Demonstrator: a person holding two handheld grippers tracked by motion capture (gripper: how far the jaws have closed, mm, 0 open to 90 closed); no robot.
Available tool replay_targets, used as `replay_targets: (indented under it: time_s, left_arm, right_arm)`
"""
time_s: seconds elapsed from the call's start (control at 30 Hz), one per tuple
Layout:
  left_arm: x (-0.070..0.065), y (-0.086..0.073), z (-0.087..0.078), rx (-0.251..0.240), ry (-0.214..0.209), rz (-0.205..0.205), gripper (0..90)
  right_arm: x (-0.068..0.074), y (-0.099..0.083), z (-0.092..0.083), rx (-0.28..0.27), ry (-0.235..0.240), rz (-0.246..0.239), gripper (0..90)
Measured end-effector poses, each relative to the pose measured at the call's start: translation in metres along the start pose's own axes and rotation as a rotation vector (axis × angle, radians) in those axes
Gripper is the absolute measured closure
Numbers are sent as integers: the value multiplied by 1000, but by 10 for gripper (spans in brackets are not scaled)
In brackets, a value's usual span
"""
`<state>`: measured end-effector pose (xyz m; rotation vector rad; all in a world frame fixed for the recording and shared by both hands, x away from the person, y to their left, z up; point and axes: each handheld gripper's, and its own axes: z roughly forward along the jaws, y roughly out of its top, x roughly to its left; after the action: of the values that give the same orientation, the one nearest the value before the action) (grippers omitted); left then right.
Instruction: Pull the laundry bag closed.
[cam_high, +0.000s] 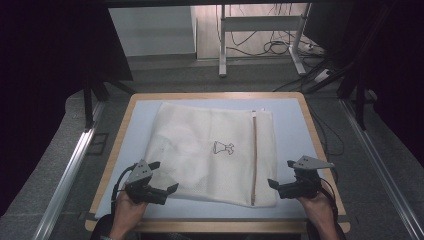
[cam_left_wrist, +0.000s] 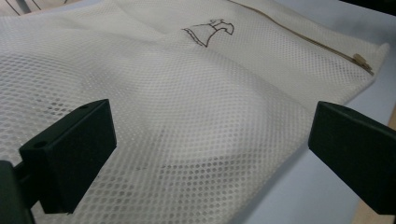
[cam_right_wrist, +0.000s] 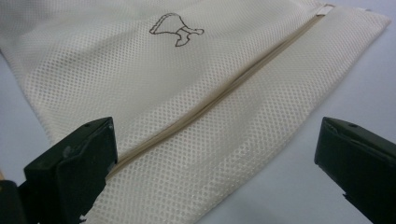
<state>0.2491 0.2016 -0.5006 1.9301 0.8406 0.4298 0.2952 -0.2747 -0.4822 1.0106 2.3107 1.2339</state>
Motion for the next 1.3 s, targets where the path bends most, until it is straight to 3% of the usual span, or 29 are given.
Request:
replay_targets:
  time_s: [0.17,0.3,0.5,0.73,1.1,1.3]
  left_arm:
    - [-6,1,3,48,34,37,9]
    - [-4,-1,7,75,41,27,9]
    - [-2,-2,7,78,68,12,8]
    - [-2,-2,8,68,70,8,8]
    - [-3,-3,10,84,76,24,9]
    - [-4,-3,10,98,87,44,10]
  right_arm:
    - [5,0,0,2,-1,-22,0]
    - [5,1,4,23,-5,-36,8]
    - [6,0,7,51,-9,-42,11]
    - [9,-3,14,101,-10,-52,0]
    - [10,-2,13,67,5,-21,0]
    - [15,1,11,64,22,-62,7]
